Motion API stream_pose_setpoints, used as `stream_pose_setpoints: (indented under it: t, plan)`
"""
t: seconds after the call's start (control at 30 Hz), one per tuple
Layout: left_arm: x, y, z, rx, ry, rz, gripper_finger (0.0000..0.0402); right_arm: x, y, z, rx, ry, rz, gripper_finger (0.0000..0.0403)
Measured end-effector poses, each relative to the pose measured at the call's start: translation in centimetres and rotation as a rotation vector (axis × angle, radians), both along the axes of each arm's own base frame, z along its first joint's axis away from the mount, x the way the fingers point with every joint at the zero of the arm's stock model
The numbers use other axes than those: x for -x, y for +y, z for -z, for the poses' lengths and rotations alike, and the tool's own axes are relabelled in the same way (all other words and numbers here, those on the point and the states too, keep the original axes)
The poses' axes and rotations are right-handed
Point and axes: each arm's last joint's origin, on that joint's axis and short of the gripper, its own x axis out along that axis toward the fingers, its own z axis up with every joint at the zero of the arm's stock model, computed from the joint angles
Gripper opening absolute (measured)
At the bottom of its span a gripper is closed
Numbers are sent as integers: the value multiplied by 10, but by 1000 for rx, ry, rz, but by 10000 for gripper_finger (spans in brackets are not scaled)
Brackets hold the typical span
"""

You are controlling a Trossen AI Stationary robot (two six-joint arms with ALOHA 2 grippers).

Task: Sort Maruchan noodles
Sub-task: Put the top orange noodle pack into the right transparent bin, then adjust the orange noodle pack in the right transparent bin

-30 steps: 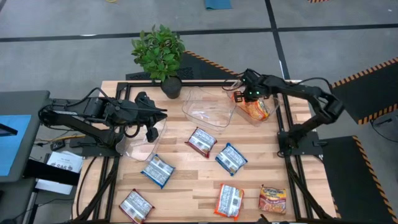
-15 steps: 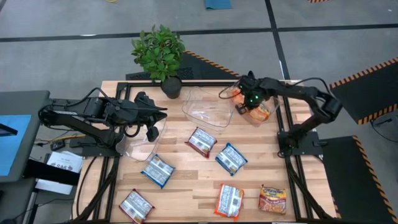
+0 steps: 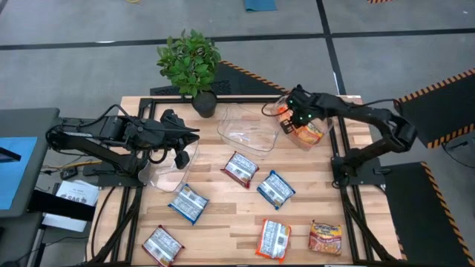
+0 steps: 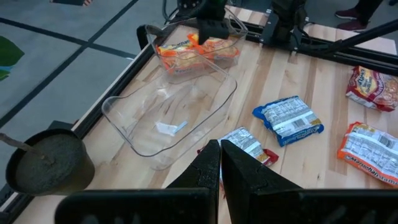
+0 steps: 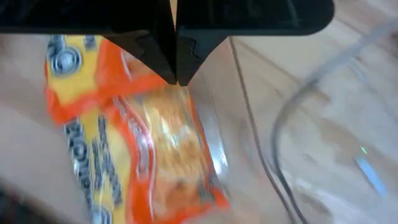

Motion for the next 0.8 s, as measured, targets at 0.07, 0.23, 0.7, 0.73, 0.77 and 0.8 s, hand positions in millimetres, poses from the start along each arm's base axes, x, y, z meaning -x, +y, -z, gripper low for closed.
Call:
stream_pose_setpoints:
  t: [0.07, 0.23, 0.7, 0.73, 0.77, 0.8]
  plan:
    - [0, 0, 0, 0, 0, 0, 0, 1, -5, 2, 0, -6, 24, 17]
    - [0, 0, 0, 0, 0, 0, 0, 4, -14, 28, -65, 89, 72, 17]
    - [0, 1, 0, 5, -8, -25, 0, 0, -3, 49, -84, 153, 57, 17]
    - [0, 1, 0, 5, -8, -25, 0, 0, -4, 45, -66, 122, 61, 17]
    - [0, 1, 0, 4, -8, -26, 0, 1, -5, 41, -48, 93, 67, 17]
    - [0, 1, 0, 4, -8, -26, 0, 2, -7, 37, -31, 68, 77, 17]
